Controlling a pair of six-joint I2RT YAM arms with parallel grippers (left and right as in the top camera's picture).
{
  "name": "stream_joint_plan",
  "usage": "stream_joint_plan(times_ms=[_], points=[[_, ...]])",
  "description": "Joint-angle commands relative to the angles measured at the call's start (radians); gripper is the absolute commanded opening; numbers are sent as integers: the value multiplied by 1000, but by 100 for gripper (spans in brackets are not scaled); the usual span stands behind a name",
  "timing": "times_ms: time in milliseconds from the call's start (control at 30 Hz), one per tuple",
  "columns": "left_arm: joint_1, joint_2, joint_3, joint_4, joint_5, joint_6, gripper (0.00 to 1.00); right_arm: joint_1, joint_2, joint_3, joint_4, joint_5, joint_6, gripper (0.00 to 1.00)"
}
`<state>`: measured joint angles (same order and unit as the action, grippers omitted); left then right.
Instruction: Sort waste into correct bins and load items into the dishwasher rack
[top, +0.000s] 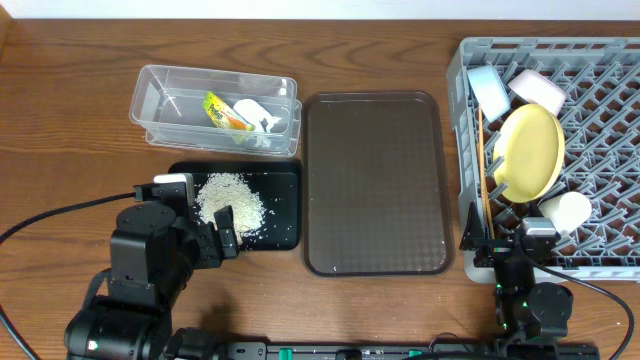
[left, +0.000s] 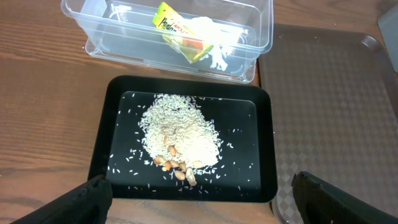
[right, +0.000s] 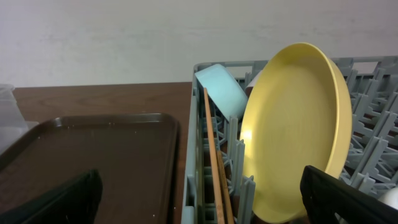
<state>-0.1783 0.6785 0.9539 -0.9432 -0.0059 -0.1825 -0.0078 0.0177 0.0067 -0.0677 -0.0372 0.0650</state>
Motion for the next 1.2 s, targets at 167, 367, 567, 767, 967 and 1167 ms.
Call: stream_joint_plan(times_ms=[167,367,567,767,967,1167], points=[[5,-68,-22,-34,-40,14,94,9,-2,-1,-4,3,5,99],[63,-299,-315,192,-37,14,94,9,-2,-1,-4,3,5,99],[78,-528,-631,508,-28,15,94,9,-2,-1,-4,3,5,99],[109,-674,-853,814,-27,18,94,9,-2,-1,-4,3,5,99],[130,-677,-951,973,32,136,95,9,-2,-1,-4,3,5,99],[131,-674,-950,876,44,152,95,9,-2,-1,-4,3,5,99]])
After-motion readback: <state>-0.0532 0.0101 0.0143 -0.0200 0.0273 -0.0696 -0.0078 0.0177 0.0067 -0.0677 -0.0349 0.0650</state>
